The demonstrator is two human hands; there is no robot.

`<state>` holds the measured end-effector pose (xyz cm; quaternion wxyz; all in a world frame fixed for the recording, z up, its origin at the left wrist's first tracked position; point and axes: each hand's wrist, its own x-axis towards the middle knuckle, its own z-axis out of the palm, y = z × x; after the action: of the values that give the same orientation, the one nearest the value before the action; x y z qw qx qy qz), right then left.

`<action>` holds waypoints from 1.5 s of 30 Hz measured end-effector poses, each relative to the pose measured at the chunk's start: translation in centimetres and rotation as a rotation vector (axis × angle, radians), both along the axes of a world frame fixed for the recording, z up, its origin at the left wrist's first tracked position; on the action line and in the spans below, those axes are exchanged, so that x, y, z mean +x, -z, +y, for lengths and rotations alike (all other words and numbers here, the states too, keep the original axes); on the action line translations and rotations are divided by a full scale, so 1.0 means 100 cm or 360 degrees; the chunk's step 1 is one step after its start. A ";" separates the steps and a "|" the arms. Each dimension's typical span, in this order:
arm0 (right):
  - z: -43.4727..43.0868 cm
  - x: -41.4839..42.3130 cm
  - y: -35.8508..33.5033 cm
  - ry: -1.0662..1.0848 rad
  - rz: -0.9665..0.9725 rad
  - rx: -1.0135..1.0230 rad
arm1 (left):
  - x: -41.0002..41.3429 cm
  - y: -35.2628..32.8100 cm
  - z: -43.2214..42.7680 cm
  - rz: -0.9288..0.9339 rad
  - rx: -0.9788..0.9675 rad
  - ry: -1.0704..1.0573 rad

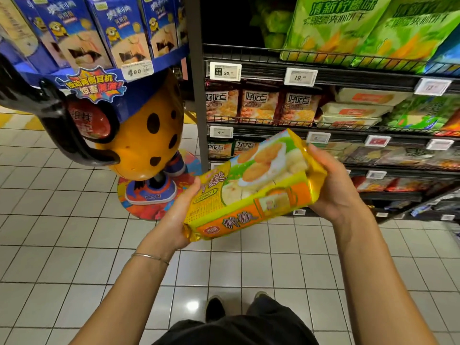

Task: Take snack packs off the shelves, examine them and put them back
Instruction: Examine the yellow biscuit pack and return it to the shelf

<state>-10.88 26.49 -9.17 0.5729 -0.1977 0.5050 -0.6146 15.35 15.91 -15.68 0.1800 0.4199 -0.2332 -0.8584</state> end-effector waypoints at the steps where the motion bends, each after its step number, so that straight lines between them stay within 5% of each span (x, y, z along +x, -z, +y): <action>1: 0.005 0.000 0.002 -0.0029 -0.0085 -0.0012 | 0.002 -0.002 -0.005 -0.0023 -0.0156 -0.0043; 6: 0.011 0.008 0.016 -0.0104 -0.0021 0.0020 | 0.014 -0.022 -0.027 -0.0115 -0.0745 -0.0184; 14: 0.002 0.017 0.024 -0.0079 0.0124 0.0068 | 0.017 -0.033 -0.019 -0.0040 -0.0826 -0.0163; 21: 0.005 0.027 0.040 -0.0036 -0.0623 -0.0053 | 0.032 -0.043 -0.025 0.0625 -0.0674 -0.0066; 25: 0.007 0.069 0.054 -0.0131 -0.0821 0.0189 | -0.004 -0.054 -0.015 0.0092 -0.1279 0.0048; 28: 0.011 0.092 0.079 -0.0028 -0.0892 0.0490 | -0.021 -0.049 -0.013 -0.0050 -0.1308 0.0082; 33: 0.004 0.090 0.086 -0.0407 -0.1469 0.0577 | -0.022 -0.036 -0.021 -0.0201 -0.1244 0.0042; 37: -0.002 0.080 0.081 -0.0397 -0.1250 0.0385 | -0.019 -0.043 -0.016 -0.0146 -0.1233 0.0055; 43: -0.004 0.033 0.064 -0.0149 -0.0517 -0.0038 | 0.032 -0.041 -0.054 0.0868 -0.0600 0.0328; 45: -0.004 0.017 0.052 -0.0149 -0.0119 -0.0117 | 0.045 -0.036 -0.057 0.0681 -0.0599 0.0389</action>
<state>-9.18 26.14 -14.32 0.6118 -0.2188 0.4504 -0.6123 19.82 10.16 -12.10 0.1950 0.1578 -0.3936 -0.8844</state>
